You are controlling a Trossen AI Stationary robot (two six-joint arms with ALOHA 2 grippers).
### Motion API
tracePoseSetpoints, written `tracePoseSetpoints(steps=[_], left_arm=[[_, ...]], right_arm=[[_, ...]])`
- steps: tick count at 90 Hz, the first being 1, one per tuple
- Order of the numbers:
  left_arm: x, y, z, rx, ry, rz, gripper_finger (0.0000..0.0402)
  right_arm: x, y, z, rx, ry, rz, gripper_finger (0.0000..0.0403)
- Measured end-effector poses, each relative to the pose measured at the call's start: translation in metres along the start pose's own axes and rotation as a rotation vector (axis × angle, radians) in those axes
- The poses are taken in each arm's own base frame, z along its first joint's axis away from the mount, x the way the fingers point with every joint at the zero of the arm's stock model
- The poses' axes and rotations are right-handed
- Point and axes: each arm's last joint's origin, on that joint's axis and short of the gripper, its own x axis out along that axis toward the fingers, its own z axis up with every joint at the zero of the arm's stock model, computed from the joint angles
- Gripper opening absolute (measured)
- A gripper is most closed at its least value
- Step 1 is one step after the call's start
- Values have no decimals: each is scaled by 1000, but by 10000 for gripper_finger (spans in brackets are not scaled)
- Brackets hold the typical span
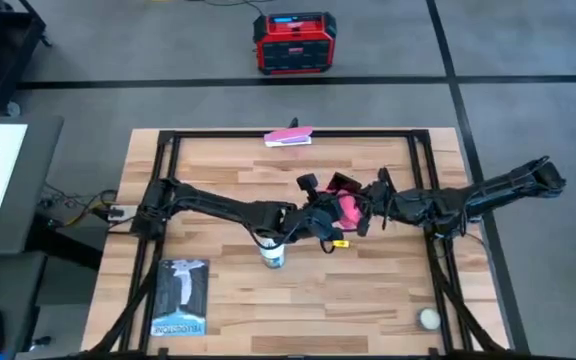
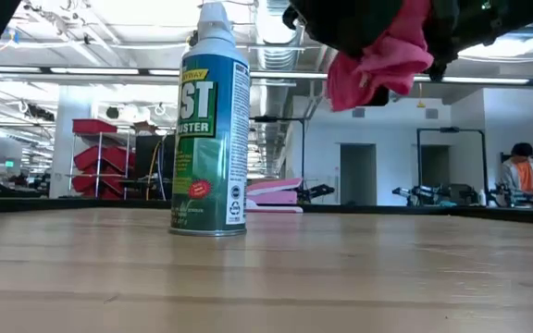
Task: Apply microfiber cloth
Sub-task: Wipe the black cellphone using the pink microfiber cloth
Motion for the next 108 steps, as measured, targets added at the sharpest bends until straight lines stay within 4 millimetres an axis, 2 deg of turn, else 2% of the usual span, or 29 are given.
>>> tracePoseSetpoints(steps=[21,30,40,73,92,97,108], left_arm=[[8,-11,-24,11,64,-15,0],[11,-11,-31,-3,76,14,0],[13,-10,-32,9,74,59,0],[-30,24,-1,7,-7,29,0],[-54,36,-2,-18,-18,23,0],[-60,40,-4,-14,-18,18,0],[-77,60,-3,-24,-34,7,0]], right_arm=[[-4,-1,7,14,-44,7,13],[-7,-1,15,48,-85,58,13],[-8,1,13,38,-77,66,13],[-11,2,17,24,-110,33,13],[-14,-4,8,-37,-45,2,13],[-17,-6,11,-19,-61,-22,13],[-18,-8,11,-8,-51,-30,13]])
